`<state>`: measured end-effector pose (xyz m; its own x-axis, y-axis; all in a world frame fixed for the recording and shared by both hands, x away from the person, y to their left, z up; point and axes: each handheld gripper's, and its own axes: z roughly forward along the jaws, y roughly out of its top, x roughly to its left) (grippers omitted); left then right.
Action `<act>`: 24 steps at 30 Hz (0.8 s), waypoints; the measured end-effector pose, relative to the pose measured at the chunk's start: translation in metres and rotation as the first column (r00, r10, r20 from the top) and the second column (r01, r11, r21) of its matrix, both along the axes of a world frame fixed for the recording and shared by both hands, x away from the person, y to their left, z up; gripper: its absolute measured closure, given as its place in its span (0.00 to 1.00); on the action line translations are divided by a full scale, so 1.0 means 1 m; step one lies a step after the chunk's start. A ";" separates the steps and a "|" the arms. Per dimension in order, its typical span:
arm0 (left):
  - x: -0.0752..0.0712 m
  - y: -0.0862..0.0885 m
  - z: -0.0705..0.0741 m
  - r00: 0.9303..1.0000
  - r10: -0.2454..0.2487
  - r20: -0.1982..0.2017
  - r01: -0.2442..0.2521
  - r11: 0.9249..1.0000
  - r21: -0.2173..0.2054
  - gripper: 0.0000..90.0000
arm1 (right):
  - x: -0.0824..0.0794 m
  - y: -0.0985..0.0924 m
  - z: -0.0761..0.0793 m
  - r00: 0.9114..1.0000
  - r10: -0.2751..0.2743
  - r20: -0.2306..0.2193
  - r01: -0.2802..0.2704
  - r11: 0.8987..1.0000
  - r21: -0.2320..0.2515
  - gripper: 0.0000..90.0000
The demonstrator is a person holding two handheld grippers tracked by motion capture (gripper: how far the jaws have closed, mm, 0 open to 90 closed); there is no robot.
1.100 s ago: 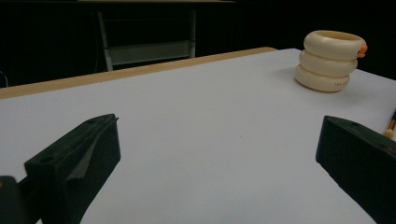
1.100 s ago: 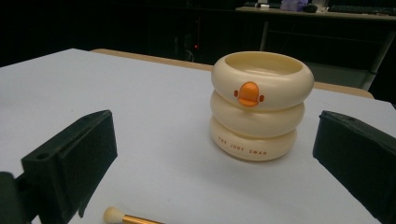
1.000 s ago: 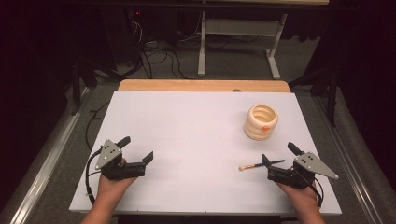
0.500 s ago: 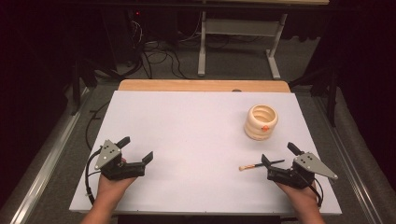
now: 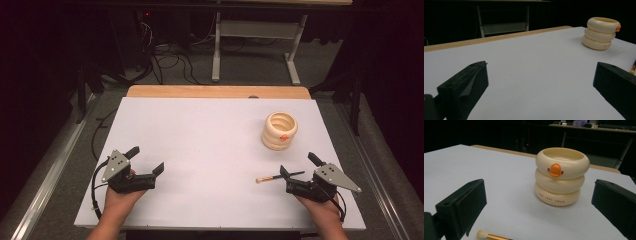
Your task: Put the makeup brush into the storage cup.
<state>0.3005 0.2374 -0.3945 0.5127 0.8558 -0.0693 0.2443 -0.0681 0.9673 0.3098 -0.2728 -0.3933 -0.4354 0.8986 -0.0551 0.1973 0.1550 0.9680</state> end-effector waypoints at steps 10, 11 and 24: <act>0.000 0.000 0.000 1.000 0.001 0.000 -0.001 1.000 0.000 0.01 | 0.000 0.000 0.000 1.000 0.003 0.002 -0.003 1.000 -0.005 0.01; 0.000 0.000 0.000 1.000 0.001 -0.001 -0.001 1.000 0.001 0.01 | 0.000 0.000 0.000 1.000 0.004 0.003 -0.004 1.000 -0.007 0.01; 0.000 0.000 0.000 1.000 0.003 0.000 -0.003 1.000 0.000 0.01 | 0.000 0.001 0.000 1.000 0.007 0.006 -0.007 1.000 -0.006 0.01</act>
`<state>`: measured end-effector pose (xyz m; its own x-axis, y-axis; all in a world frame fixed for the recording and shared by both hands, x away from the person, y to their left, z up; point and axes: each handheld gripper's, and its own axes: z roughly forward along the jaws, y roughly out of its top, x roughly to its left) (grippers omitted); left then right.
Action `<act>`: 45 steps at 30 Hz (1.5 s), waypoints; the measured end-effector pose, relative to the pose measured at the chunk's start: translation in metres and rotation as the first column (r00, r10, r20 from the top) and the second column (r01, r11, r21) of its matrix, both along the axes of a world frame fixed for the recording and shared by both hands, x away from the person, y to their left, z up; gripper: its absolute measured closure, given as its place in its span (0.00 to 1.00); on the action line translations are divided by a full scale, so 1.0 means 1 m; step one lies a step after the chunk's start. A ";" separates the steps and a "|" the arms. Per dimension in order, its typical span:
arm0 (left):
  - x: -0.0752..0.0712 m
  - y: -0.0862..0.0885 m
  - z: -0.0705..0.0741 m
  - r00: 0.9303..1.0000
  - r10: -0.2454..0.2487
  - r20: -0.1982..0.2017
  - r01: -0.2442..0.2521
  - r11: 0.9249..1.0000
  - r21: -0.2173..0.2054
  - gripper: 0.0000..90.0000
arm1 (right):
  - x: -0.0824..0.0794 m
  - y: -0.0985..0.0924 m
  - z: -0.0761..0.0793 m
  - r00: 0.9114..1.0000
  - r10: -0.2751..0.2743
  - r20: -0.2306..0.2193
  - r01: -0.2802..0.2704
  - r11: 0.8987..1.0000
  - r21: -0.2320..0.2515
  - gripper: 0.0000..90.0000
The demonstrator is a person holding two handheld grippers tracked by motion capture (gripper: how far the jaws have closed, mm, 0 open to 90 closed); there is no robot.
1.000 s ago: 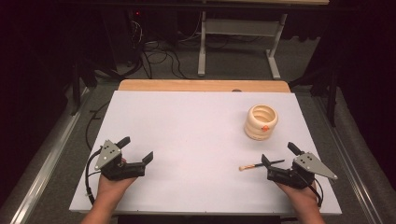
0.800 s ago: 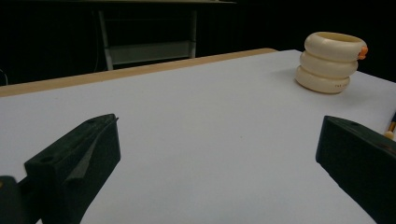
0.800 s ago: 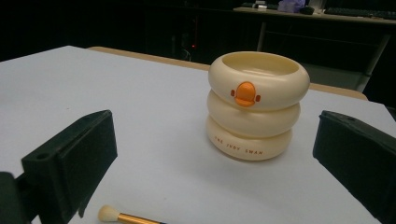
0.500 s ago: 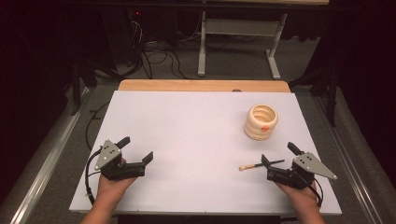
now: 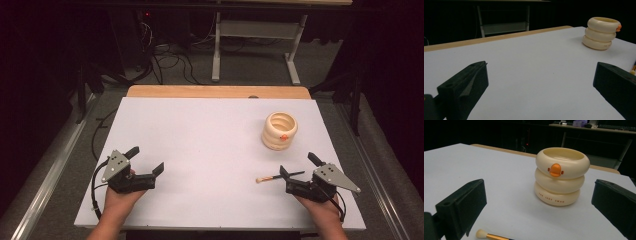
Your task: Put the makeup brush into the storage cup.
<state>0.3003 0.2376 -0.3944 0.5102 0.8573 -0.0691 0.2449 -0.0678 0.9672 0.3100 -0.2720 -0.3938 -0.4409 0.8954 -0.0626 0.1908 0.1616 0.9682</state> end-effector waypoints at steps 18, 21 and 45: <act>0.000 0.000 -0.001 1.000 0.003 -0.004 -0.003 1.000 0.000 0.01 | 0.001 0.000 -0.002 1.000 -0.011 -0.016 0.011 1.000 -0.020 0.01; 0.000 -0.001 -0.001 1.000 0.003 -0.005 -0.003 1.000 0.004 0.00 | 0.002 0.000 -0.003 1.000 -0.014 -0.019 0.013 1.000 -0.018 0.01; 0.002 -0.001 0.000 0.999 -0.012 -0.030 0.013 1.000 0.003 0.01 | 0.006 0.002 -0.008 0.996 -0.016 -0.085 0.012 0.999 -0.053 0.01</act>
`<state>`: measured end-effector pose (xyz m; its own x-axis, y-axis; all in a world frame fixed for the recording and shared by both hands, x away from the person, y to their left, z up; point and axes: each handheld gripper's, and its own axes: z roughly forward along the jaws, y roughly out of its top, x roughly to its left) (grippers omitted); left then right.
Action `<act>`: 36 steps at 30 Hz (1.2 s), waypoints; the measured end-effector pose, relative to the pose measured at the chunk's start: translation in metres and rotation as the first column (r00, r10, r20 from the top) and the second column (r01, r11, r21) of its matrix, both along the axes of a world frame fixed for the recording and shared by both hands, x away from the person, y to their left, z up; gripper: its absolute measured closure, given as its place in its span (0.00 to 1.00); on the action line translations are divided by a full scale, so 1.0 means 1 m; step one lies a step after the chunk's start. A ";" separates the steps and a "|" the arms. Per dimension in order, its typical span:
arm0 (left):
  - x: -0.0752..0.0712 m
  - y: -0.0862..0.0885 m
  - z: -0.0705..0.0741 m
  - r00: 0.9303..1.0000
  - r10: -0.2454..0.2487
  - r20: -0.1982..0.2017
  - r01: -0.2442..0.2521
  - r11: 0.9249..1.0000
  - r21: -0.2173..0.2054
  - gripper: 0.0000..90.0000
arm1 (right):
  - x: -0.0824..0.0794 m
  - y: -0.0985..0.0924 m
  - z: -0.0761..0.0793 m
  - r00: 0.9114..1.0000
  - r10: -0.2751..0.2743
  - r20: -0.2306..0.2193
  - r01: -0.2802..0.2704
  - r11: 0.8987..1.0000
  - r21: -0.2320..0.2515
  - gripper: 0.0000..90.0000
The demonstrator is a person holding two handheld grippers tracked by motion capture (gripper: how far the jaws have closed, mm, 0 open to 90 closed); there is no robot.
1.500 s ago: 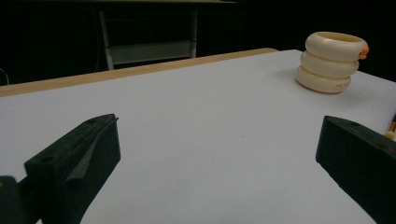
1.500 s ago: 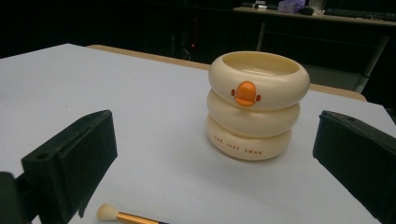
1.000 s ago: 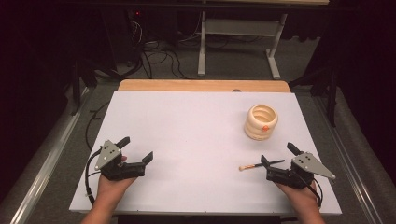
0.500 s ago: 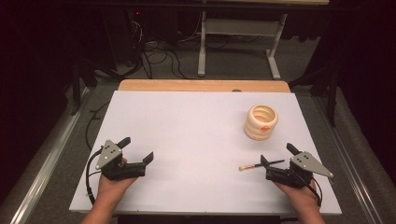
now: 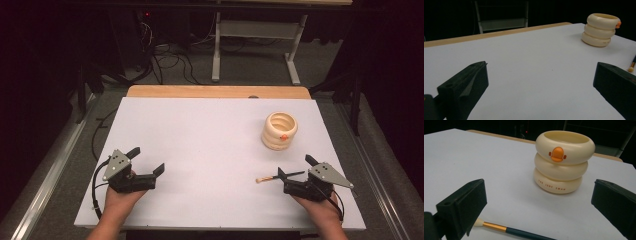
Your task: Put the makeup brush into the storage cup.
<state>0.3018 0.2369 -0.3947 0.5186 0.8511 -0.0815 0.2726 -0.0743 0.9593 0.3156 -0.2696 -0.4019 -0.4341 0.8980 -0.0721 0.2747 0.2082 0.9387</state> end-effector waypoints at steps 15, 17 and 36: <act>-0.001 0.001 0.001 1.000 0.006 0.001 -0.006 1.000 0.001 0.00 | 0.001 0.001 -0.002 0.999 -0.001 -0.050 -0.001 0.999 -0.034 0.02; -0.001 0.002 0.001 1.000 0.009 0.003 -0.009 1.000 0.001 0.00 | 0.001 0.002 -0.002 0.998 -0.001 -0.059 -0.001 0.999 -0.037 0.02; -0.001 0.003 0.001 1.000 0.015 0.011 -0.015 1.000 -0.005 0.00 | 0.004 0.001 -0.009 0.986 -0.010 -0.169 -0.008 0.995 -0.102 0.02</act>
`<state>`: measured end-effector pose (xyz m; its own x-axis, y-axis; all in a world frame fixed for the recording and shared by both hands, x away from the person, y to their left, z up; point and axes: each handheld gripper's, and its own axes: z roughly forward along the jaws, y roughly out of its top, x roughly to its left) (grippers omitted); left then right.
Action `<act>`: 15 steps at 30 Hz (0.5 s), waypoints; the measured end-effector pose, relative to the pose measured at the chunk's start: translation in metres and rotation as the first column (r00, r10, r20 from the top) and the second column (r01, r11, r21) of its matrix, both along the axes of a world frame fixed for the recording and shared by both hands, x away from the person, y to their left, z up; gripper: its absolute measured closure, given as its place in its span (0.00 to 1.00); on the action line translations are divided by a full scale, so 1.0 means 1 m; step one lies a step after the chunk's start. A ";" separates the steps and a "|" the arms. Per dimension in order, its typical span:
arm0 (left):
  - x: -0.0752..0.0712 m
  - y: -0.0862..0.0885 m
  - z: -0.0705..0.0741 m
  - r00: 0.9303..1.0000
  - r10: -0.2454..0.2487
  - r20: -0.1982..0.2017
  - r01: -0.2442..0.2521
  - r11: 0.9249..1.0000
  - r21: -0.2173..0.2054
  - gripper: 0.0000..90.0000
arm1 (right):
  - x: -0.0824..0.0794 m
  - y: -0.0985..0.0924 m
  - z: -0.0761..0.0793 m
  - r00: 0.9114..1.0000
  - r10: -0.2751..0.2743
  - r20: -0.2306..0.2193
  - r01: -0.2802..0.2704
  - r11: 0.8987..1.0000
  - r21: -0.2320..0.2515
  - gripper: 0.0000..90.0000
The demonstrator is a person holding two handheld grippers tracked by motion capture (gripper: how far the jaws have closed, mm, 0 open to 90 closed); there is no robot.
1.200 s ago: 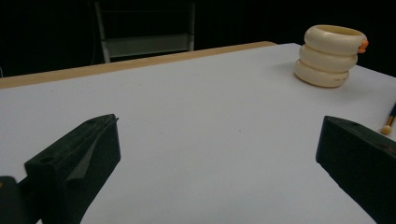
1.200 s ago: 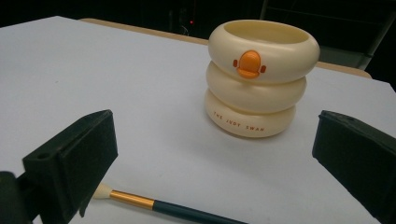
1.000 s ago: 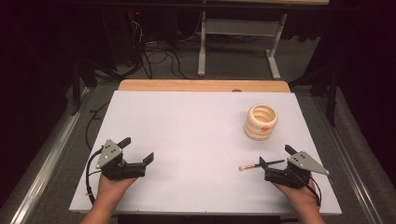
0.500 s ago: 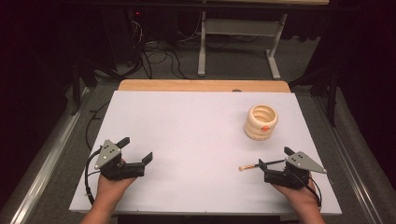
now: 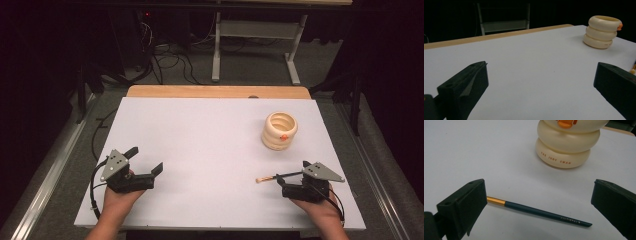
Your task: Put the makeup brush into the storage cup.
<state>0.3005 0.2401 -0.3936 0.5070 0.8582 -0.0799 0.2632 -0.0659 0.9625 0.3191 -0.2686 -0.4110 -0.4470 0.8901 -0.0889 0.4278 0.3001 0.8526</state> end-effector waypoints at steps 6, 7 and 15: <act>0.000 0.000 0.000 1.000 -0.002 0.000 0.002 1.000 -0.001 0.00 | 0.001 0.001 -0.003 1.000 0.001 -0.029 -0.002 1.000 -0.024 0.02; 0.000 0.000 0.000 1.000 -0.002 0.000 0.002 1.000 -0.001 0.00 | 0.001 0.001 -0.003 1.000 0.001 -0.029 -0.002 1.000 -0.024 0.02; 0.000 0.000 0.000 1.000 -0.005 -0.004 0.005 1.000 0.001 0.00 | 0.002 0.001 -0.006 0.998 0.001 -0.070 -0.005 0.999 -0.052 0.02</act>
